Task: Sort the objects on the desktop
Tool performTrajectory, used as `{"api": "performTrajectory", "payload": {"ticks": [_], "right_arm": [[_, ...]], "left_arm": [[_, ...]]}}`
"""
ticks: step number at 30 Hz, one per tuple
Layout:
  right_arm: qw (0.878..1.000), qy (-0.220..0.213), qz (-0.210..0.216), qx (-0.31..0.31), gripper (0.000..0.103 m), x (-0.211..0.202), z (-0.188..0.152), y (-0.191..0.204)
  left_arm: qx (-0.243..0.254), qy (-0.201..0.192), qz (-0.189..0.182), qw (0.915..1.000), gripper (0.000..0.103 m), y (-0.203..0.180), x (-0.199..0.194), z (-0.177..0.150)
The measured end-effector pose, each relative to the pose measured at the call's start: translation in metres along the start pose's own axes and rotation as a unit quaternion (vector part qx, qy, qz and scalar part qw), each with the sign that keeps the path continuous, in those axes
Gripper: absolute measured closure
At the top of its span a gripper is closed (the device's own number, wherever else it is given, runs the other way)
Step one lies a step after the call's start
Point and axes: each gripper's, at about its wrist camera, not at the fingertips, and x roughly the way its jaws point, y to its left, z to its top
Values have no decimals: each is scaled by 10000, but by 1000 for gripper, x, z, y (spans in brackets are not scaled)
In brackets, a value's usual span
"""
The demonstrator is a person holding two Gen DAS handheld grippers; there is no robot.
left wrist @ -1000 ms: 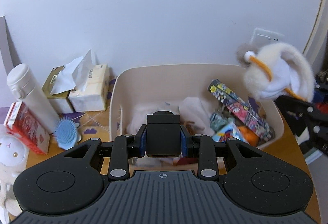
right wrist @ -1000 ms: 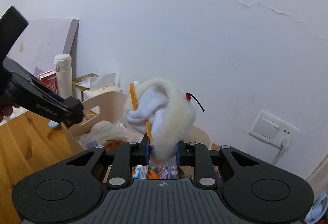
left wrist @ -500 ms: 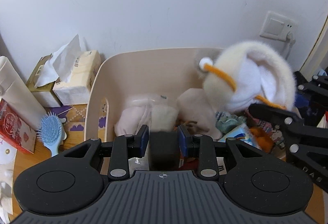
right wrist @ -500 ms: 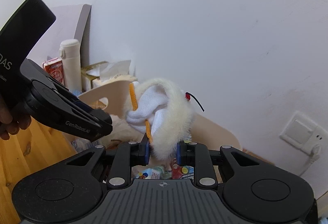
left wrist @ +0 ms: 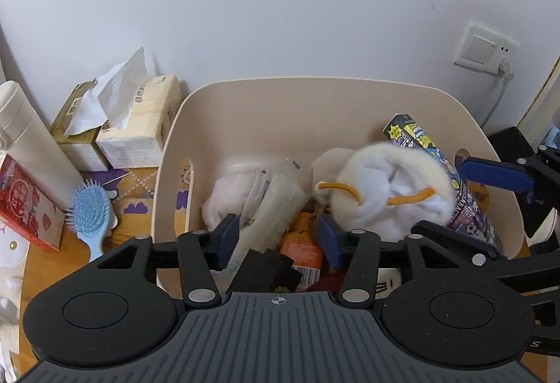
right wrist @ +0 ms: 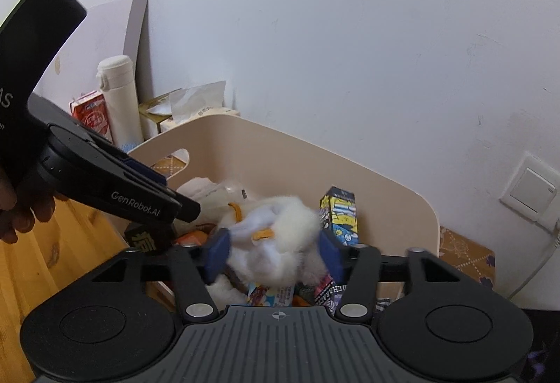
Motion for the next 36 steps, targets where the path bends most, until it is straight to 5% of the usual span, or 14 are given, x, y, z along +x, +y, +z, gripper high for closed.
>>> {"api": "performTrajectory", "payload": {"ticks": [3, 15, 36], "right_arm": [[9999, 19, -75, 74, 30, -4, 1, 0], [9966, -29, -347, 746, 0, -39, 2, 5], [9856, 565, -1006, 1233, 0, -117, -8, 55]], "left_arm": [[-121, 61, -13, 9999, 39, 3, -7, 0], [-153, -94, -51, 9998, 31, 13, -47, -9], [287, 74, 78, 9995, 27, 25, -133, -64]]}}
